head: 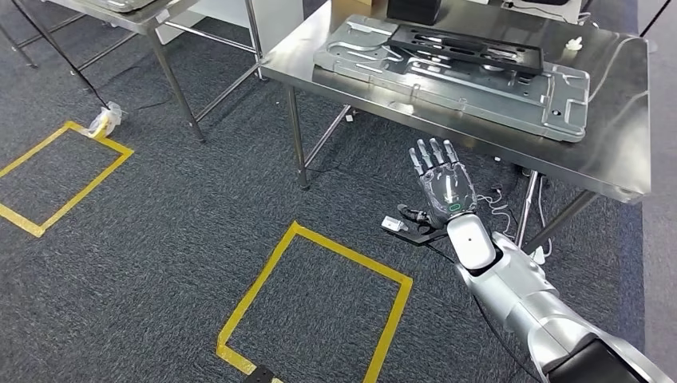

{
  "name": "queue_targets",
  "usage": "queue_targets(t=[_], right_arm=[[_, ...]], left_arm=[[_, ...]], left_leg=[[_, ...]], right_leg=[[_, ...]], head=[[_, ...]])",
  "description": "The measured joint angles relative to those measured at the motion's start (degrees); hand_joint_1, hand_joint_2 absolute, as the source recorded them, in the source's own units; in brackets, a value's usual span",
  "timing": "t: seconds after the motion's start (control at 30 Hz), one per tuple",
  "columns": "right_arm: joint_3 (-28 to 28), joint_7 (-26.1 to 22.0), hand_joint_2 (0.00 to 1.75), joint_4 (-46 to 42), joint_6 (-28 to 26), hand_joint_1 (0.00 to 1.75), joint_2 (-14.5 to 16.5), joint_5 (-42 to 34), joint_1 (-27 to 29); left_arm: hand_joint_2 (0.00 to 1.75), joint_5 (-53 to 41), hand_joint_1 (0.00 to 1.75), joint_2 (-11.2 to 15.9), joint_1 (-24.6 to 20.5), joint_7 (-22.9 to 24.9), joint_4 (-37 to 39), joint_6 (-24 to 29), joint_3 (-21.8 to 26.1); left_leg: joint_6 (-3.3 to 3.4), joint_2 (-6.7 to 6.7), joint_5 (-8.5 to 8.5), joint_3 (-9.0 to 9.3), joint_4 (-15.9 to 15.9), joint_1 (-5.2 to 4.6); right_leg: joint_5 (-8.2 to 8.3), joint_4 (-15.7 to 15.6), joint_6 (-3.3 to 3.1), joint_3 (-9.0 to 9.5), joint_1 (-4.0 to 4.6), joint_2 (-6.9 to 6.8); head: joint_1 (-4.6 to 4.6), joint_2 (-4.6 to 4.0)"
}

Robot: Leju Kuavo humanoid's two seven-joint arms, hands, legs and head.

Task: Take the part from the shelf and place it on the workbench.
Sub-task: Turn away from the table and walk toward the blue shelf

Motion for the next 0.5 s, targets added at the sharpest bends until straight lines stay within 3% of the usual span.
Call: queue_targets(t=[0.1, 0.17, 0.2, 0.27, 0.3, 0.33, 0.37, 0.4, 0.47, 0.5], right_arm=[[-0.16, -0.19, 0.0, -0.03, 0.0, 0.0, 0.04, -0.02, -0.06], [-0.27, -0.29, 0.0, -0.03, 0.0, 0.0, -0.01, -0.02, -0.1], [-0.35, -0.34, 0.0, -0.03, 0.0, 0.0, -0.11, -0.03, -0.12], [-0.46, -0.46, 0.0, 0.01, 0.0, 0.0, -0.4, -0.04, 0.04], [-0.46, -0.54, 0.0, 0.04, 0.01, 0.0, -0.52, -0.03, 0.24], [-0.46, -0.6, 0.0, 0.07, 0.01, 0.0, -0.63, -0.03, 0.45], [-0.47, -0.62, 0.0, 0.08, 0.02, 0.0, -0.72, -0.03, 0.61], [-0.5, -0.63, 0.0, 0.08, 0.02, 0.0, -0.77, -0.03, 0.68], [-0.67, -0.62, 0.0, 0.08, 0.01, 0.0, -0.94, -0.03, 0.61], [-0.77, -0.61, 0.0, 0.09, -0.01, 0.0, -1.1, -0.03, 0.57]], left_arm=[[0.0, -0.08, 0.0, 0.07, 0.17, -0.03, 0.0, -0.01, 0.01], [0.0, -0.08, 0.0, 0.11, 0.24, -0.05, 0.0, -0.01, 0.02], [0.0, -0.08, 0.0, 0.13, 0.2, -0.07, 0.0, 0.0, 0.03], [0.0, -0.08, 0.0, 0.15, 0.12, -0.12, 0.0, 0.0, 0.04], [0.0, -0.08, 0.0, 0.15, 0.11, -0.14, 0.0, 0.0, 0.05], [0.0, -0.08, 0.0, 0.16, 0.14, -0.16, 0.0, 0.0, 0.07], [0.0, -0.08, 0.0, 0.17, 0.18, -0.16, 0.0, 0.01, 0.1], [0.0, -0.08, 0.0, 0.18, 0.2, -0.17, 0.0, 0.01, 0.13], [0.0, -0.09, 0.0, 0.14, 0.15, -0.24, 0.0, 0.04, 0.2], [0.0, -0.09, 0.0, 0.1, 0.08, -0.27, 0.0, 0.09, 0.24]], left_leg=[[1.1, -1.04, 0.24, 0.15, -0.78, -0.28], [1.88, -1.91, 0.7, 0.14, -1.22, -0.1], [2.2, -2.34, 0.94, 0.13, -1.44, 0.02], [2.55, -3.32, 1.18, -0.11, -1.46, 0.04], [2.64, -3.93, 1.25, -0.24, -1.4, -0.01], [2.69, -4.61, 1.3, -0.34, -1.32, -0.06], [2.7, -5.32, 1.33, -0.41, -1.21, -0.11], [2.68, -6.03, 1.35, -0.44, -1.09, -0.14], [2.47, -7.34, 1.42, -0.58, -0.89, -0.17], [2.22, -7.95, 1.54, -0.79, -0.82, -0.14]], right_leg=[[-0.06, 0.08, 0.87, 0.03, 0.26, -1.03], [-1.28, 1.27, 1.46, -0.43, 0.0, 0.17], [-2.81, 3.37, 1.68, -1.36, -0.12, 1.49], [-6.76, 10.73, 1.81, -4.69, -0.24, 3.95], [-8.03, 14.18, 1.81, -6.28, -0.22, 4.43], [-8.29, 16.12, 1.75, -7.18, -0.2, 4.64], [-7.35, 15.73, 1.61, -6.96, -0.18, 4.77], [-5.54, 13.14, 1.39, -5.66, -0.18, 5.04], [-2.02, 5.26, 0.7, -1.81, -0.19, 7.18], [-1.15, 2.41, 0.42, -0.46, -0.16, 8.15]], head=[[0.03, 0.0], [0.06, 0.0], [0.09, 0.0], [0.12, 0.0], [0.13, 0.0], [0.13, 0.0], [0.13, 0.0], [0.13, 0.0], [0.09, 0.0], [0.1, 0.0]])
